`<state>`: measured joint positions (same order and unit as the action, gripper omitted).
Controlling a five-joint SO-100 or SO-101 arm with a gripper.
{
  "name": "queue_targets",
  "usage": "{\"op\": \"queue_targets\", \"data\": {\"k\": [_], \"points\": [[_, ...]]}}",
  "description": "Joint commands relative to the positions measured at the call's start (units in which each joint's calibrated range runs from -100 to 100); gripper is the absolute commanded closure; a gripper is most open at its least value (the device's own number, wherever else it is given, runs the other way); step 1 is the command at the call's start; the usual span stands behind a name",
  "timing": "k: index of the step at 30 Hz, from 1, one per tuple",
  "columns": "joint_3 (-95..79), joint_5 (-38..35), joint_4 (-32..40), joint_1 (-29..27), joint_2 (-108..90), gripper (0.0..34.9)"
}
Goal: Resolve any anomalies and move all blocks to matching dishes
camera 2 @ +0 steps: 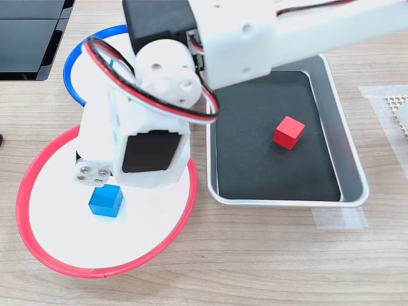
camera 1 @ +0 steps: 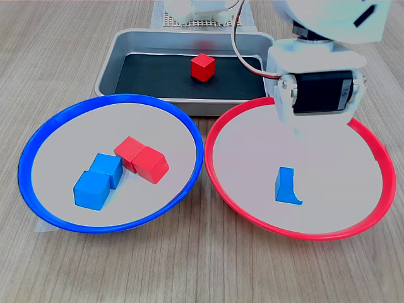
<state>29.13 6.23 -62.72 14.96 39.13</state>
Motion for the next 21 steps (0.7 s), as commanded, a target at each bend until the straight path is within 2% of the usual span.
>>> {"op": "queue_targets", "data": {"k": [1, 7, 8, 10, 15, 21], "points": [[4.05, 0.05, -0.21, 0.06, 0.83, 18.7], [5.87, -0.39, 0.12, -0.60, 2.53, 25.0], [5.96, -0.49, 0.12, -0.70, 2.62, 29.1], [5.87, -0.73, 0.03, -0.98, 2.62, 34.6], [1.96, -1.76, -2.03, -1.64, -3.27, 34.6], [-2.14, -4.15, -11.11, -6.53, -17.25, 34.6]]}}
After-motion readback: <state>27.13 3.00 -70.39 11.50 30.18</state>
